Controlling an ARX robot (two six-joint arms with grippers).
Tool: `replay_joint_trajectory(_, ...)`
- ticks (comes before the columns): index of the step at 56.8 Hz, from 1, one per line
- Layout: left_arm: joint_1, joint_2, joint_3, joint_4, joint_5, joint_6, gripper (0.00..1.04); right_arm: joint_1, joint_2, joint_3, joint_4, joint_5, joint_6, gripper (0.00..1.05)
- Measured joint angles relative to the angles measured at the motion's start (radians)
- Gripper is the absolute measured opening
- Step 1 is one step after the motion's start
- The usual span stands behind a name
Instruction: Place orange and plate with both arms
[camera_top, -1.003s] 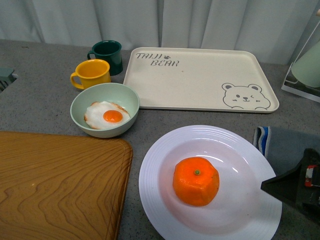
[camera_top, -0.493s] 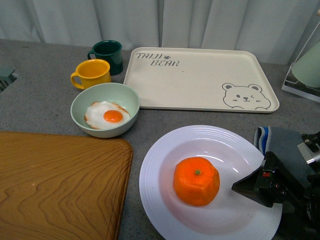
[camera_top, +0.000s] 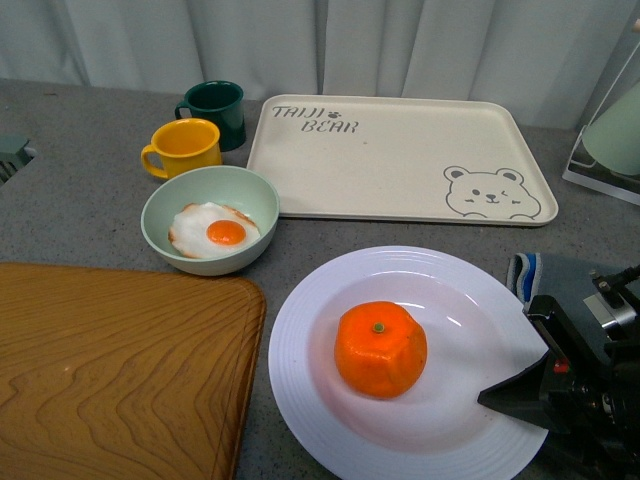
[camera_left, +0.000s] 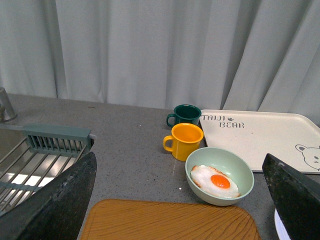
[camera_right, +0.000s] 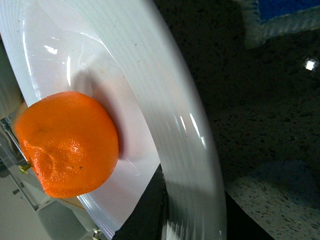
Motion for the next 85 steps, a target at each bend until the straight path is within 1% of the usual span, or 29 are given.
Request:
replay_joint_trajectory(5, 0.000, 0.000, 0.000, 0.000, 0.000, 0.000, 0.98, -0.010, -0.007, -0.008, 0.027, -0.010, -0.006, 0.10)
replay_joint_trajectory(12, 0.000, 0.000, 0.000, 0.000, 0.000, 0.000, 0.98, -0.024, -0.037, -0.043, 0.166, -0.024, 0.005, 0.06)
replay_joint_trajectory(16, 0.000, 0.000, 0.000, 0.000, 0.000, 0.000, 0.98, -0.029, -0.056, -0.059, 0.241, 0.013, 0.020, 0.04)
replay_joint_trajectory(20, 0.000, 0.000, 0.000, 0.000, 0.000, 0.000, 0.98, -0.037, -0.063, -0.065, 0.276, 0.023, 0.037, 0.04)
replay_joint_trajectory(24, 0.000, 0.000, 0.000, 0.000, 0.000, 0.000, 0.98, -0.042, -0.069, -0.067, 0.293, 0.018, 0.048, 0.04)
replay_joint_trajectory(31, 0.000, 0.000, 0.000, 0.000, 0.000, 0.000, 0.98, -0.043, -0.091, -0.065, 0.348, -0.037, 0.080, 0.04)
replay_joint_trajectory(36, 0.000, 0.000, 0.000, 0.000, 0.000, 0.000, 0.98, -0.043, -0.097, -0.046, 0.359, -0.053, 0.097, 0.04)
replay_joint_trajectory(42, 0.000, 0.000, 0.000, 0.000, 0.000, 0.000, 0.98, -0.050, -0.078, 0.014, 0.364, -0.059, 0.125, 0.04)
replay_joint_trajectory(48, 0.000, 0.000, 0.000, 0.000, 0.000, 0.000, 0.98, -0.058, -0.014, 0.114, 0.362, -0.058, 0.148, 0.04)
replay_joint_trajectory(55, 0.000, 0.000, 0.000, 0.000, 0.000, 0.000, 0.98, -0.061, 0.081, 0.248, 0.343, -0.050, 0.175, 0.04)
replay_joint_trajectory(60, 0.000, 0.000, 0.000, 0.000, 0.000, 0.000, 0.98, -0.054, 0.176, 0.401, 0.295, -0.043, 0.197, 0.04)
replay_joint_trajectory(65, 0.000, 0.000, 0.000, 0.000, 0.000, 0.000, 0.98, -0.042, 0.236, 0.504, 0.254, -0.039, 0.211, 0.04)
replay_joint_trajectory(71, 0.000, 0.000, 0.000, 0.000, 0.000, 0.000, 0.98, -0.024, 0.304, 0.635, 0.179, -0.030, 0.217, 0.04)
replay_joint_trajectory(78, 0.000, 0.000, 0.000, 0.000, 0.000, 0.000, 0.98, -0.005, 0.382, 0.801, 0.042, 0.000, 0.200, 0.04)
replay_joint_trajectory(85, 0.000, 0.000, 0.000, 0.000, 0.000, 0.000, 0.98, 0.000, 0.417, 0.873, -0.046, 0.031, 0.143, 0.04)
